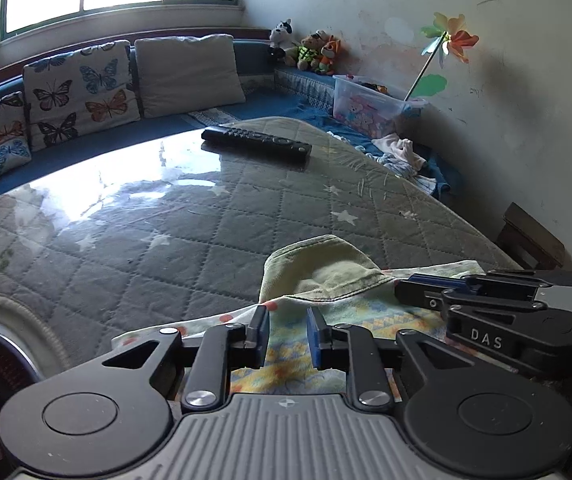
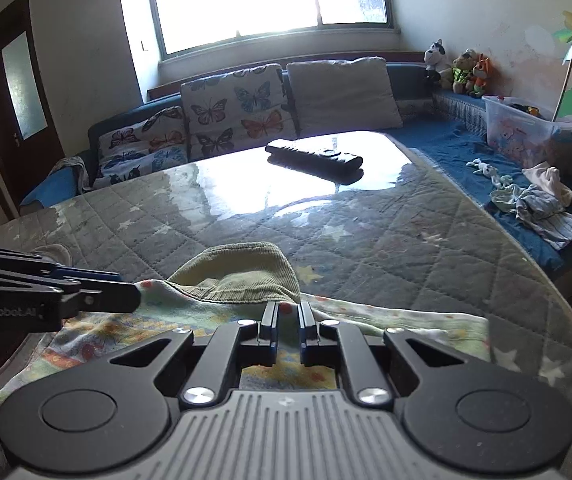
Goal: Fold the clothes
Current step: 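Fold the shirt over onto itself with both grippers and release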
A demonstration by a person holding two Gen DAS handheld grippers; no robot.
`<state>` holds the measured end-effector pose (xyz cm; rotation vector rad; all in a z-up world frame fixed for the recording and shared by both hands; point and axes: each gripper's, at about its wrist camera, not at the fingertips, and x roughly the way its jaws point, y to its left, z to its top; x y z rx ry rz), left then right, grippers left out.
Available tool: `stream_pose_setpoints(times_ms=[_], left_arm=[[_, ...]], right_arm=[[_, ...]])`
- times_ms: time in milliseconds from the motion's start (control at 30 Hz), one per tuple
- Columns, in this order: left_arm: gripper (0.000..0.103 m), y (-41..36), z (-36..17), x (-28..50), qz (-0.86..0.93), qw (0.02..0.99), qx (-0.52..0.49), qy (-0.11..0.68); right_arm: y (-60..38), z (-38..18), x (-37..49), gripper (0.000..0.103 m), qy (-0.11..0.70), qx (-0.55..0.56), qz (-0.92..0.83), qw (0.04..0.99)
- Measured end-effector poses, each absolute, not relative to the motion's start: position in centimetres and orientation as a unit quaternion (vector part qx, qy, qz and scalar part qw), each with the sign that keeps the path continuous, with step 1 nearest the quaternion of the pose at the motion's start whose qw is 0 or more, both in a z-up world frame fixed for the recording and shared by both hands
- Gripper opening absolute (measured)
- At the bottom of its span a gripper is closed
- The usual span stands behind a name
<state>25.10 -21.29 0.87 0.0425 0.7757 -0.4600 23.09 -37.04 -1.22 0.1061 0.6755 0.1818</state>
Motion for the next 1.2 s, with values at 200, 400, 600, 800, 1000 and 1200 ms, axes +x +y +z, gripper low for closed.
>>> stream_pose_setpoints(times_ms=[200, 400, 600, 800, 1000, 1200], left_arm=[[0.023, -21.3, -0.5, 26.3, -0.213, 0.896, 0.016, 0.39], [0.023, -20.9, 0.1, 24.5, -0.216, 0.899, 0.013, 0.382], [0.035, -20.4, 1.0, 21.6, -0.222, 0.903, 0.016, 0.368], [0.041, -19.4, 1.1, 17.8, -0.219, 0.907, 0.008, 0.36], [0.041, -18.5, 0.4, 15.3, -0.206, 0.908, 0.003, 0.366], [0.042, -17.5, -0.4, 14.5, -0.19, 0.909, -0.001, 0.371]], right_arm=[[-37.1, -1.5, 23.3, 0.01, 0.334, 0.047, 0.086, 0.938], [-36.8, 0.0, 21.3, 0.025, 0.323, 0.038, 0.093, 0.941], [-36.2, 0.8, 17.5, 0.039, 0.314, 0.03, 0.099, 0.944], [-36.6, 0.5, 13.5, 0.043, 0.314, 0.041, 0.092, 0.944], [-36.8, -0.2, 10.2, 0.045, 0.307, 0.035, 0.08, 0.948], [-38.4, -0.9, 8.4, 0.05, 0.311, 0.054, 0.05, 0.947]])
